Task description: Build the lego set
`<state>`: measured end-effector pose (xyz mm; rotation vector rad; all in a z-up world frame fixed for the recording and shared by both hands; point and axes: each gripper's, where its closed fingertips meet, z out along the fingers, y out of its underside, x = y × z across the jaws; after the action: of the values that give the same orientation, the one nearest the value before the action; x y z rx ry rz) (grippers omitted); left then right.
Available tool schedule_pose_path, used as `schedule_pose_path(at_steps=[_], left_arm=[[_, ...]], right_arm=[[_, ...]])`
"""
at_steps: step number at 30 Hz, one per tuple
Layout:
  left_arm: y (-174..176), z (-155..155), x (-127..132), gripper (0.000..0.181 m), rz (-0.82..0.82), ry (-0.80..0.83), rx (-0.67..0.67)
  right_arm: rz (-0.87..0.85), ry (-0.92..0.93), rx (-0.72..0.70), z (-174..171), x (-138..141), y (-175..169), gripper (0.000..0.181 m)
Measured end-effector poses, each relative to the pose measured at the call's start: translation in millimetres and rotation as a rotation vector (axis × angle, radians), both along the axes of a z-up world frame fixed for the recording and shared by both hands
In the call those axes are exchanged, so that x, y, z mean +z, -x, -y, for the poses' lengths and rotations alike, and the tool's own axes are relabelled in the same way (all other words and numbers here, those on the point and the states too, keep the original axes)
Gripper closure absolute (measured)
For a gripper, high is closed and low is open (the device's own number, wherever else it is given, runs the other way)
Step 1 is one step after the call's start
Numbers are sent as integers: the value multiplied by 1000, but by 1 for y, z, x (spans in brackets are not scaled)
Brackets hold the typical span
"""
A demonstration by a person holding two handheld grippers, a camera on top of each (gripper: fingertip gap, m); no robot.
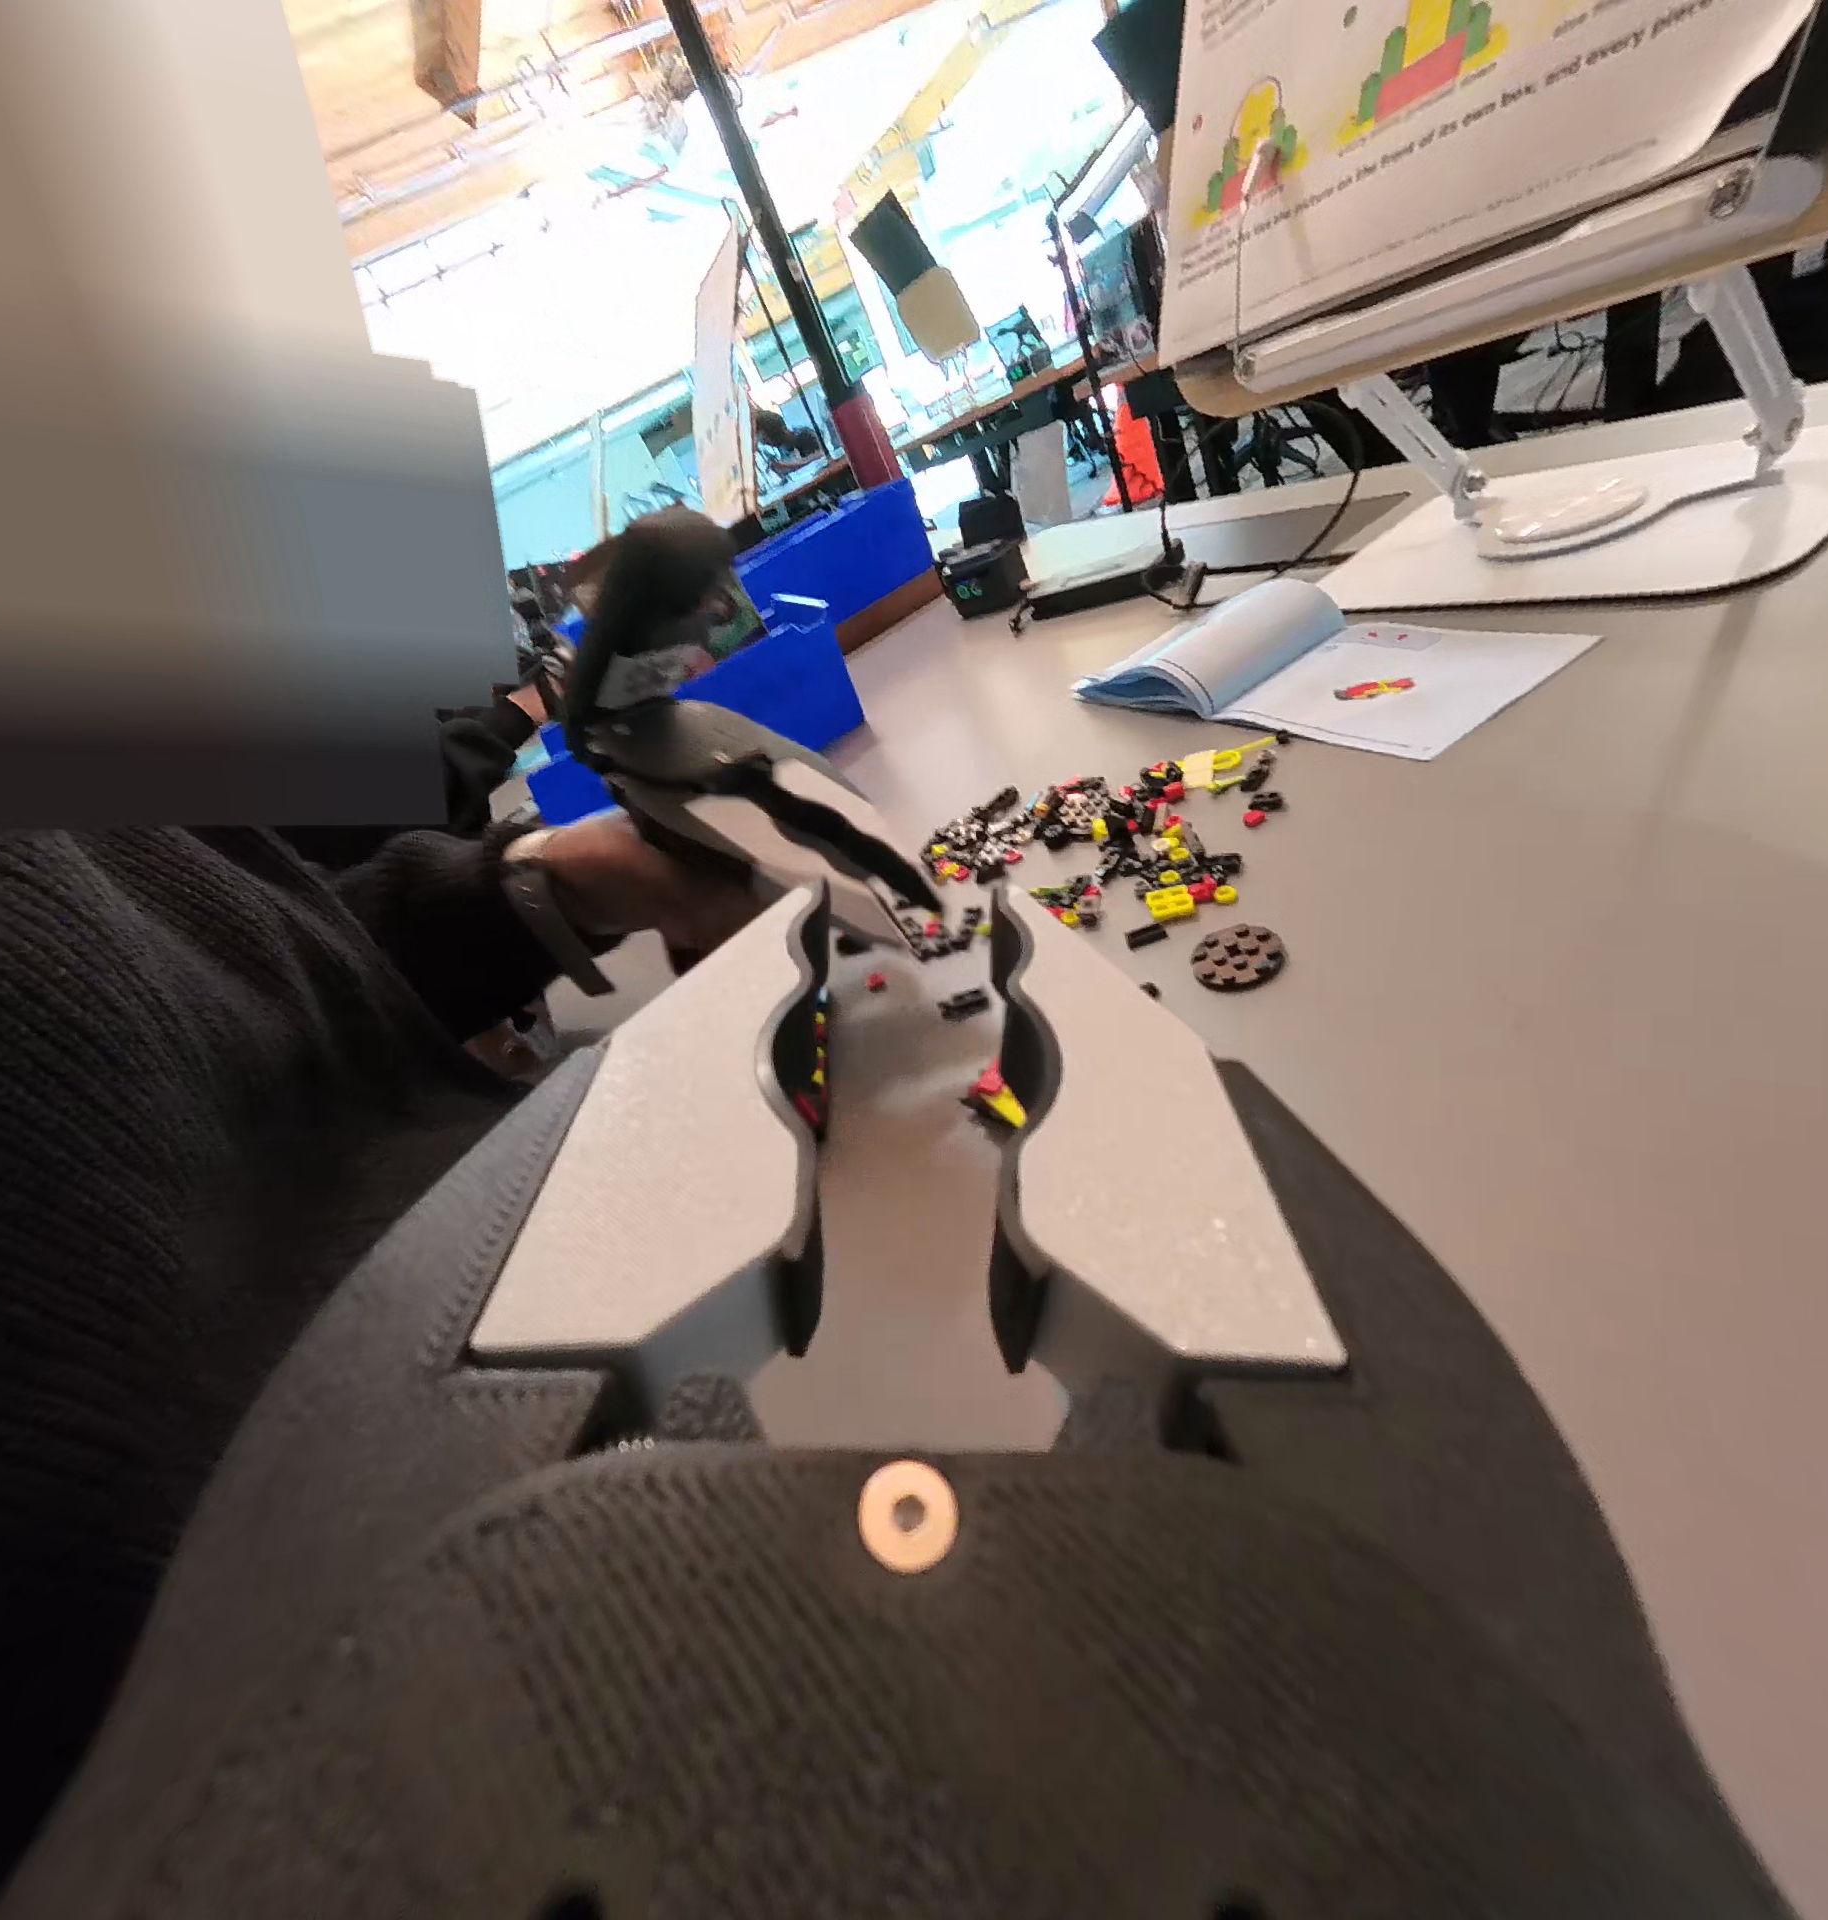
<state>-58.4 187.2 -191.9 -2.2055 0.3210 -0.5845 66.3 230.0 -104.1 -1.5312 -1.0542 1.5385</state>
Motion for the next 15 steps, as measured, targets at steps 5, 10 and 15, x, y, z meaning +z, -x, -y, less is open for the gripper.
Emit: schedule_pose_path(at_steps=[5,10,15], left_arm=[[31,21,9,174,120,-20,110],[39,22,14,178,201,-47,120],[43,22,9,177,231,-31,119]], right_arm=[[31,-134,-26,0,-1,8,158],[166,-391,-141,-7,-14,14,156],[328,-449,-243,-24,-41,17,168]])
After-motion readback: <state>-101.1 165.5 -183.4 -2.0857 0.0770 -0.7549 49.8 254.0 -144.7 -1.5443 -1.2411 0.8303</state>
